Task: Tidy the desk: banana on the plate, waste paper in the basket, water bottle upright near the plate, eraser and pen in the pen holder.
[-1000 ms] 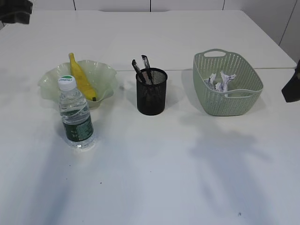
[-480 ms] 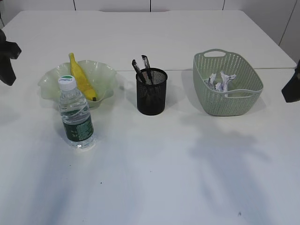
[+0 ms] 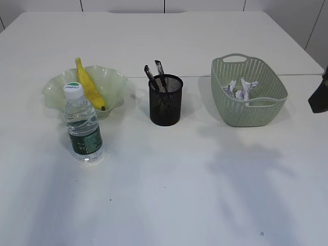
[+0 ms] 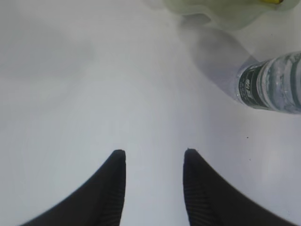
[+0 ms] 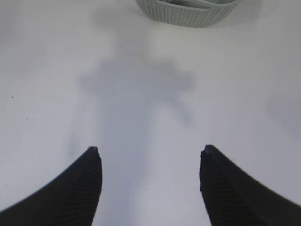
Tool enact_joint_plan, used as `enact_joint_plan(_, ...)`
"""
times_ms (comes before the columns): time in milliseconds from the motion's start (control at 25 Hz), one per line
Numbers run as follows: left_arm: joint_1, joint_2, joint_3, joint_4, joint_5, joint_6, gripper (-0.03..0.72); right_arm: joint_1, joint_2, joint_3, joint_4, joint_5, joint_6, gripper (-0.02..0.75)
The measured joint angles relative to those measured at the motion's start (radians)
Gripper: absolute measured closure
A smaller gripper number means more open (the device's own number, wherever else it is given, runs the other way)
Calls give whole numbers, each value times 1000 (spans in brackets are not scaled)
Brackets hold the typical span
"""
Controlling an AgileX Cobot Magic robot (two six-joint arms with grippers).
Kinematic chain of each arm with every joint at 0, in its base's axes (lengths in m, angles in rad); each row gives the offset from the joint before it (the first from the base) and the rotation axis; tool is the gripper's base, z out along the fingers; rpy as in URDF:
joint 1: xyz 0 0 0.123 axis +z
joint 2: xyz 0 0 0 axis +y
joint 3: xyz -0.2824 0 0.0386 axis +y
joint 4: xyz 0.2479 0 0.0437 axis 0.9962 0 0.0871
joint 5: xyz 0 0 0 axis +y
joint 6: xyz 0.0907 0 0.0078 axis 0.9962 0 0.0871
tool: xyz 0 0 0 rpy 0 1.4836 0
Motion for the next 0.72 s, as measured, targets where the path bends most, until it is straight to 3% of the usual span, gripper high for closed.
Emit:
enact_joint_plan(360,0,-273,251,-2,-6,-67,362,0,-74,10,0,33,24,251)
enact_joint_plan(720,0,-591,371,1,-6,-80,291,0,-215,12,-41,125,47,252)
